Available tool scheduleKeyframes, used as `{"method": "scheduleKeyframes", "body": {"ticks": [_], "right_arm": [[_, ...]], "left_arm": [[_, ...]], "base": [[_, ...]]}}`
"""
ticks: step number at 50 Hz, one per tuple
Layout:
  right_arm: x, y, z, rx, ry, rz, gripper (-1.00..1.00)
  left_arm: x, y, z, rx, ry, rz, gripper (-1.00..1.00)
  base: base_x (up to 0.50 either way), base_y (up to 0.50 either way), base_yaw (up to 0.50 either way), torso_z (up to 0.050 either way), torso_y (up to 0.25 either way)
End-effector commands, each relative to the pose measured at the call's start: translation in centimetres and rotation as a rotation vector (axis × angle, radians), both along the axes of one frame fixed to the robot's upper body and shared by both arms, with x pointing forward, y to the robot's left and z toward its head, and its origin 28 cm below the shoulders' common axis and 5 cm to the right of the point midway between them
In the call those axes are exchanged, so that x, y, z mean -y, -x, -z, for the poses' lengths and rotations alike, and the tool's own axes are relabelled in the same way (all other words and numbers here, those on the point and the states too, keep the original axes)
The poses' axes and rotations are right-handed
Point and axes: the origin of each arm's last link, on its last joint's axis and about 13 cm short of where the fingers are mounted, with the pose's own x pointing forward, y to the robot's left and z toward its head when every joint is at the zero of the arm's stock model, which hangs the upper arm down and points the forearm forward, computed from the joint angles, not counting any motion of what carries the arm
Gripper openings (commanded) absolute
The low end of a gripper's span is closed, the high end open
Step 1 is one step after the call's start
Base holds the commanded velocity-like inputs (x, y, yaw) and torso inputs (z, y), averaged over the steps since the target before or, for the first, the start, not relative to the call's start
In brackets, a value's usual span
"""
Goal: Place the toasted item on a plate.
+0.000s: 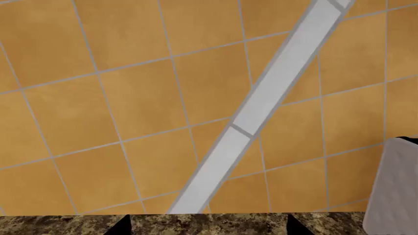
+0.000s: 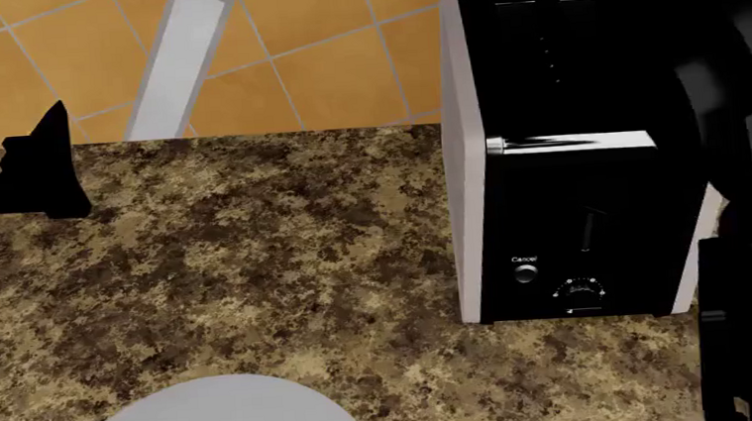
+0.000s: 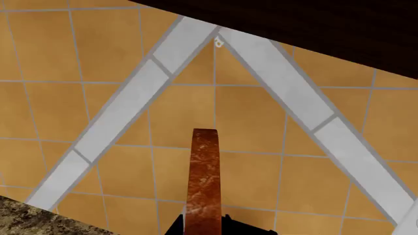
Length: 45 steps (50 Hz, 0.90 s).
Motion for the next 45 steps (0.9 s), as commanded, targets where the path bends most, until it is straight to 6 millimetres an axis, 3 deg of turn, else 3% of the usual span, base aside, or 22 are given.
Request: {"method": "scheduleKeyframes", "body": {"ticks": [1, 21, 45], "right_arm": [[-0.3, 3.5, -1.7, 0.149, 0.040, -0.004, -1.00], [-0.7, 10.5, -1.3, 0.214, 0.065, -0.104, -1.00], [-1.5, 15.4, 0.1, 0.205, -0.048, -0.243, -1.00]], "left_arm": [[0.2, -0.1, 0.2, -0.002, 0.003, 0.006, 1.00], [0.7, 0.0, -0.1, 0.008, -0.001, 0.026, 1.00], [1.0, 0.1, -0.6, 0.017, -0.004, 0.031, 1.00]], "base": [[0.00, 0.00, 0.00, 0.000, 0.010], [0.00, 0.00, 0.00, 0.001, 0.002], [0.00, 0.00, 0.00, 0.000, 0.000]]}}
